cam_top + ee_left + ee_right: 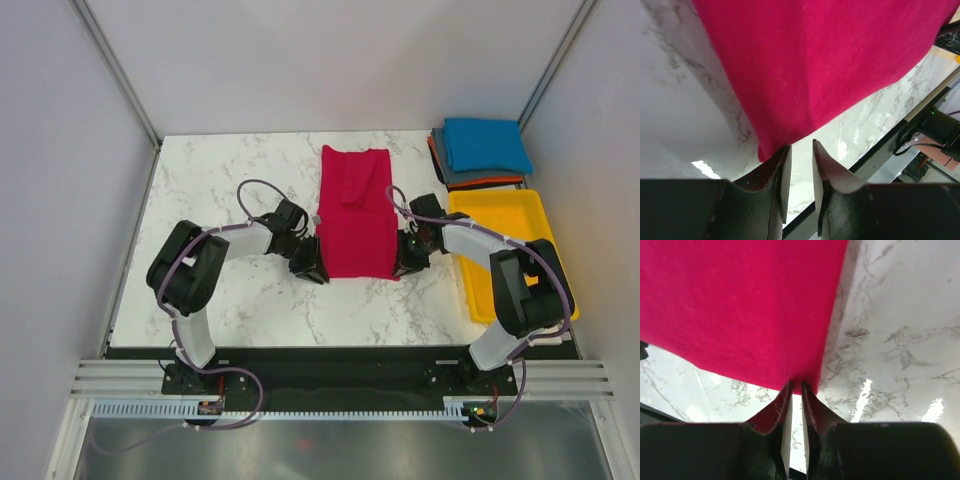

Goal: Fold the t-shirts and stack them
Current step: Fold the tshirt

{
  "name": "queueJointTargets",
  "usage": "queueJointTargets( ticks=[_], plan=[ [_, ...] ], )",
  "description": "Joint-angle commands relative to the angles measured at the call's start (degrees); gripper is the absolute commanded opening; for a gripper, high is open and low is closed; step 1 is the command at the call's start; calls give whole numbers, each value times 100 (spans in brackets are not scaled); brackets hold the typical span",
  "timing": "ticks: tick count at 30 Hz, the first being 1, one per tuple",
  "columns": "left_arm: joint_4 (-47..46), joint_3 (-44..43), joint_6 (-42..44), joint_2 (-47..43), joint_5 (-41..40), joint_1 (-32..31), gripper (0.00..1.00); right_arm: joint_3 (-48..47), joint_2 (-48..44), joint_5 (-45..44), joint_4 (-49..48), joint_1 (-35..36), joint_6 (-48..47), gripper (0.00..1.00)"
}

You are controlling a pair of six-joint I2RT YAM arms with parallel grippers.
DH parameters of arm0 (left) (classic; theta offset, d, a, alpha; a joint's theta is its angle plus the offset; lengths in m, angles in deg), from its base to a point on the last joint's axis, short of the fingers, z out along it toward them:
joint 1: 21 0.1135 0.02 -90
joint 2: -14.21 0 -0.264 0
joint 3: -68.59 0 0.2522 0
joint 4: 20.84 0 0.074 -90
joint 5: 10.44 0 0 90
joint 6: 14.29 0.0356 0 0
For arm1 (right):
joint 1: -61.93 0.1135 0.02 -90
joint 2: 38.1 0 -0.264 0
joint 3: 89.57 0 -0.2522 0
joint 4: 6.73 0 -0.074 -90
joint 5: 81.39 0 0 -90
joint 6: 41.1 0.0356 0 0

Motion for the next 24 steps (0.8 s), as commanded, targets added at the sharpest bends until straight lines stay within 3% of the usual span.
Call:
queueJointTargets(
  ticks=[1,6,10,17,24],
  plan=[
    [-127,-164,-137,-94,-190,31,31,-54,-196,-354,-82,-14,-99,20],
    [260,-427,-304,-682,-304,31,36,-63,-846,-494,190,-23,384,27],
    [332,-148,-603,-1122,-673,136,47,497,-1330,-574,-28,-5,1499,42],
    [-1029,836,-1490,-894,-93,523,52,1071,-1630,-1005,-714,-5,2582,57],
    [-1664,1067,-1693,-613,-155,532,54,1370,-1446,-1066,-1250,-5,2846,60]
  ],
)
